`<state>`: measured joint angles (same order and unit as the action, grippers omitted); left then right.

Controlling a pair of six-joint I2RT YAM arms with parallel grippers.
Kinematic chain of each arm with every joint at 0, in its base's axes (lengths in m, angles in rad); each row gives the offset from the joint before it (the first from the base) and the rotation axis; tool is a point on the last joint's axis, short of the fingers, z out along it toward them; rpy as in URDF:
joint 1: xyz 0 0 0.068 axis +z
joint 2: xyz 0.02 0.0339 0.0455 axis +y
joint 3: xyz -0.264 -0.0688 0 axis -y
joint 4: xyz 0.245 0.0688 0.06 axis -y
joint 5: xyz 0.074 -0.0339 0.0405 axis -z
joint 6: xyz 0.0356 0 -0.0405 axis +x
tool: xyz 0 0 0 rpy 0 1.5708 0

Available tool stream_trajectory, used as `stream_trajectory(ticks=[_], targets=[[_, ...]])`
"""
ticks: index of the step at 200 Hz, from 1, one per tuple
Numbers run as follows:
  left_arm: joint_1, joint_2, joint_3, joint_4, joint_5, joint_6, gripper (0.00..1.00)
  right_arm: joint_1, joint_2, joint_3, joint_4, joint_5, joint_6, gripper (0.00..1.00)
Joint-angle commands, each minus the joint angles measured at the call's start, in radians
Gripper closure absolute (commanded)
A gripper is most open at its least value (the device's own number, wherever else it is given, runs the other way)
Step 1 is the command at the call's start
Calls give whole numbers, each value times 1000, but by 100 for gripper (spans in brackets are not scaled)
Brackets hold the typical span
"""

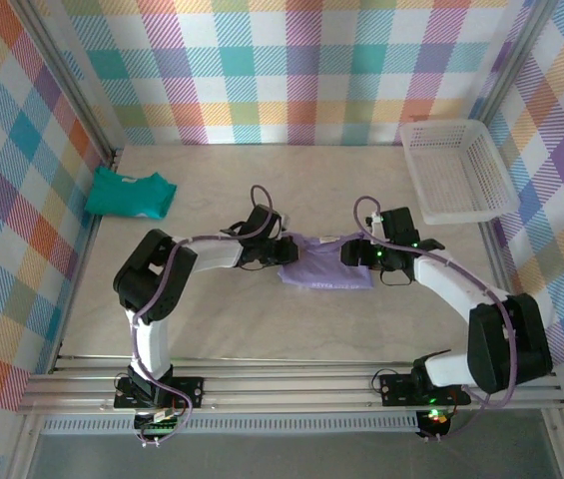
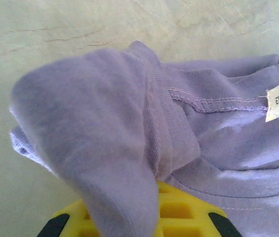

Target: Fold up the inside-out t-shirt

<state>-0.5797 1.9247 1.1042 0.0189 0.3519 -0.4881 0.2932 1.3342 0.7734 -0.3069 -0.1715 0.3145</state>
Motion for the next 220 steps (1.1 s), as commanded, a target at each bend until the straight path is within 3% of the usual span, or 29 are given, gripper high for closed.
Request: stream_trajectory(ticks=[1, 17, 34, 58, 83, 124, 164, 220], targets=[[102, -130, 59, -236, -26, 183, 100, -3, -89, -6, -23, 13, 6, 23], [153, -182, 152, -508, -171, 311, 100, -2, -142, -15, -16, 17, 13, 23], [184, -206, 268, -696, -400, 431, 100, -2, -182, -31, 18, 5, 27, 23], [237, -176, 449, -860, -658, 537, 100, -2, -192, -36, 61, -6, 33, 23], [289, -125, 623, -940, -797, 688, 100, -2, -166, -19, 68, -30, 17, 23], [376, -75, 799, -966, -775, 906, 100, -3, -156, -36, 97, -36, -2, 23], [476, -50, 926, -985, -688, 942, 100, -2, -127, -30, 100, -26, -27, 23], [621, 36, 1032, -933, -653, 963, 100, -3, -64, -8, 101, -40, -29, 23]])
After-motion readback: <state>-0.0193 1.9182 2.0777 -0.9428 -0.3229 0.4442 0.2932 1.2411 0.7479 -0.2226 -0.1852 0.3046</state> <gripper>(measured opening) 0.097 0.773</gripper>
